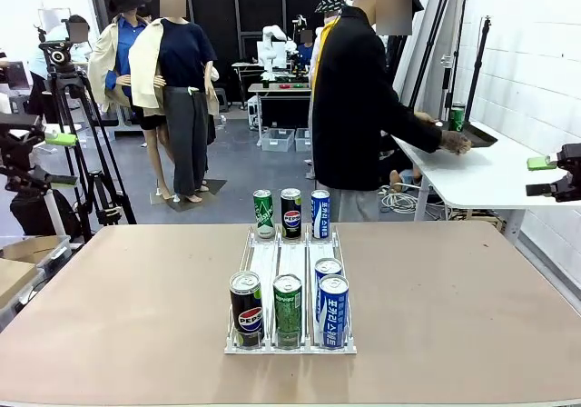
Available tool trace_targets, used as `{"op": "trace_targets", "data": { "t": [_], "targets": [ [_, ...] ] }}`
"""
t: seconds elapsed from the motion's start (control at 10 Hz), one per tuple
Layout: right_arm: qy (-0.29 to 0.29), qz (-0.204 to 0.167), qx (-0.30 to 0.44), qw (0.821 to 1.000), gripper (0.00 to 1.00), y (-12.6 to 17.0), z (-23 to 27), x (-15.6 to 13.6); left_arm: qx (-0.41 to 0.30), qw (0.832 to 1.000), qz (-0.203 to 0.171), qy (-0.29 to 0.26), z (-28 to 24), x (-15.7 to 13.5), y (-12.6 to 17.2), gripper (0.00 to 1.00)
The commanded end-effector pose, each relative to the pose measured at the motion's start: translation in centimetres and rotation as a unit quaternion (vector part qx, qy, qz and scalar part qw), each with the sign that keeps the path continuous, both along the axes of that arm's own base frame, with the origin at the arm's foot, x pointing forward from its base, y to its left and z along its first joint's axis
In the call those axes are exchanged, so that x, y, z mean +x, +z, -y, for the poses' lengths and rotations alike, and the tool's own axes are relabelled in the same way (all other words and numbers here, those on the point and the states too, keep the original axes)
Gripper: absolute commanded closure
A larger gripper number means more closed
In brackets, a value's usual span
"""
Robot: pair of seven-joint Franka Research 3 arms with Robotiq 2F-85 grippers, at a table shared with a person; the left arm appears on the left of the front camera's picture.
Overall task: Retrieve and hand over the desired beverage to the person.
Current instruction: Place the picked can on the Handle tray extended by the person.
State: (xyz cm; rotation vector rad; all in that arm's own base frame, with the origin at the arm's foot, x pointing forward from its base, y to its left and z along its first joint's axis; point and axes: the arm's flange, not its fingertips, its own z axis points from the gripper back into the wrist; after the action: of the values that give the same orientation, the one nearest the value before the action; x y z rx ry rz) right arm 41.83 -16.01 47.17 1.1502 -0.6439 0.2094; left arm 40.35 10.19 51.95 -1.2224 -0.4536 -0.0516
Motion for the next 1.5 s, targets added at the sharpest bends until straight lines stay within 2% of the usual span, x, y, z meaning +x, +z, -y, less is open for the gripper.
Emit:
{"op": "trace_targets", "data": {
  "t": [0.0, 0.6, 0.9, 1.1, 1.2, 1.4],
  "targets": [
    [0.002, 0.003, 0.006, 1.000, 0.00, 0.0, -0.2, 0.0, -0.020, 1.000, -0.007, -0.002, -0.4, -0.3, -1.8, 0.00],
    [0.002, 0.003, 0.006, 1.000, 0.00, 0.0, -0.2, 0.0, -0.041, 0.998, -0.049, -0.010, -1.2, 0.0, -5.3, 0.00],
    [0.002, 0.003, 0.006, 1.000, 0.00, 0.0, -0.2, 0.0, -0.044, 0.997, -0.059, -0.003, -1.2, 0.1, -5.7, 0.00],
    [0.002, 0.003, 0.006, 1.000, 0.00, 0.0, -0.2, 0.0, -0.072, 0.992, -0.098, 0.020, -1.2, 0.5, -5.9, 0.00],
    [0.002, 0.003, 0.006, 1.000, 0.00, 0.0, -0.2, 0.0, -0.033, 0.997, -0.070, -0.004, -1.4, 0.3, -5.7, 0.00],
    [0.002, 0.003, 0.006, 1.000, 0.00, 0.0, -0.2, 0.0, -0.033, 0.997, -0.070, -0.004, -1.4, 0.3, -5.7, 0.00]
  ]
}}
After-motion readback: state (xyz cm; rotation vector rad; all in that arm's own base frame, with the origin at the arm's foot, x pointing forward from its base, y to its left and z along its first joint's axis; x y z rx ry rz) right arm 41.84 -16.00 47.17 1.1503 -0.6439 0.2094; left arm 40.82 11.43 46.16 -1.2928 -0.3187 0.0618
